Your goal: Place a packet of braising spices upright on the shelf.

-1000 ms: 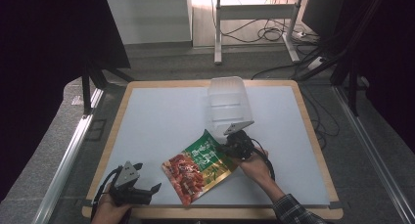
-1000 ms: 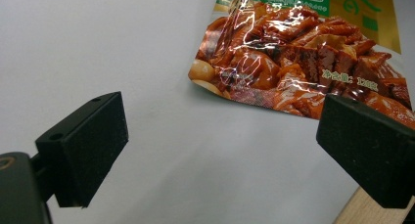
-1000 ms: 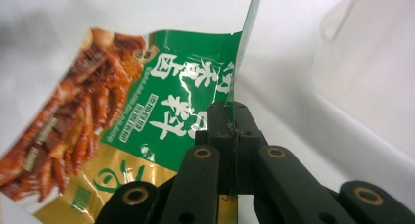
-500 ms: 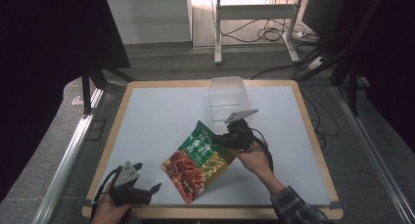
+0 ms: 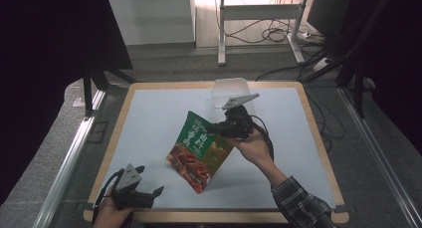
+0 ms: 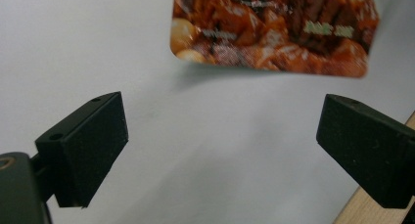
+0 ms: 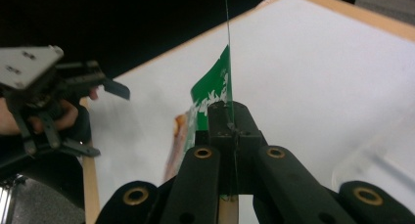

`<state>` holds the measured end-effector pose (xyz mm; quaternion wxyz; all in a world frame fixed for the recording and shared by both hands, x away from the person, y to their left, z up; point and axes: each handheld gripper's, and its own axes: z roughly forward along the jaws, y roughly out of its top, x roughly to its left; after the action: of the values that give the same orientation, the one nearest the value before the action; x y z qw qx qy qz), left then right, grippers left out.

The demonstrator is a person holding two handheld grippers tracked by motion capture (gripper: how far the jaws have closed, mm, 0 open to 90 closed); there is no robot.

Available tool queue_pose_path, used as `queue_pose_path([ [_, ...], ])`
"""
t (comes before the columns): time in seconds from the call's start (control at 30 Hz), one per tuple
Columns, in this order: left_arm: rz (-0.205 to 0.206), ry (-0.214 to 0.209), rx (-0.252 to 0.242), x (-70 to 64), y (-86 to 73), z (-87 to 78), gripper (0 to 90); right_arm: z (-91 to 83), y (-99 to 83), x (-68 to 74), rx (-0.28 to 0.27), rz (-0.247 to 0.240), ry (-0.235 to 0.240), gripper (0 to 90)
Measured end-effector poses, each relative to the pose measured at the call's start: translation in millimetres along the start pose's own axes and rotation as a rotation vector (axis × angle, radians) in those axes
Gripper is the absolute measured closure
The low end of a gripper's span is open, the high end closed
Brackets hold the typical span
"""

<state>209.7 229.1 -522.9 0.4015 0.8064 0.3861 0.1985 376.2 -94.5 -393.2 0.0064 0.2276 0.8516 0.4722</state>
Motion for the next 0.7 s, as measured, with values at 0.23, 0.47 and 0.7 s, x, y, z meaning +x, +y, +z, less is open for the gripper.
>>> queue_pose_path([
  [0.23, 0.002, 0.000, 0.003, 0.5, 0.0, -0.3, 4.8, -3.4, 27.1, 3.8, -0.027, -0.044, -0.002, 89.2],
  [0.47, 0.002, -0.001, 0.002, 0.6, 0.0, -0.3, 4.8, -3.9, 43.2, 3.8, -0.031, -0.080, -0.044, 89.1],
  [0.7, 0.002, -0.002, 0.001, 0.8, -0.1, -0.3, 4.8, -2.7, 58.5, -9.2, -0.053, -0.085, -0.091, 89.1],
])
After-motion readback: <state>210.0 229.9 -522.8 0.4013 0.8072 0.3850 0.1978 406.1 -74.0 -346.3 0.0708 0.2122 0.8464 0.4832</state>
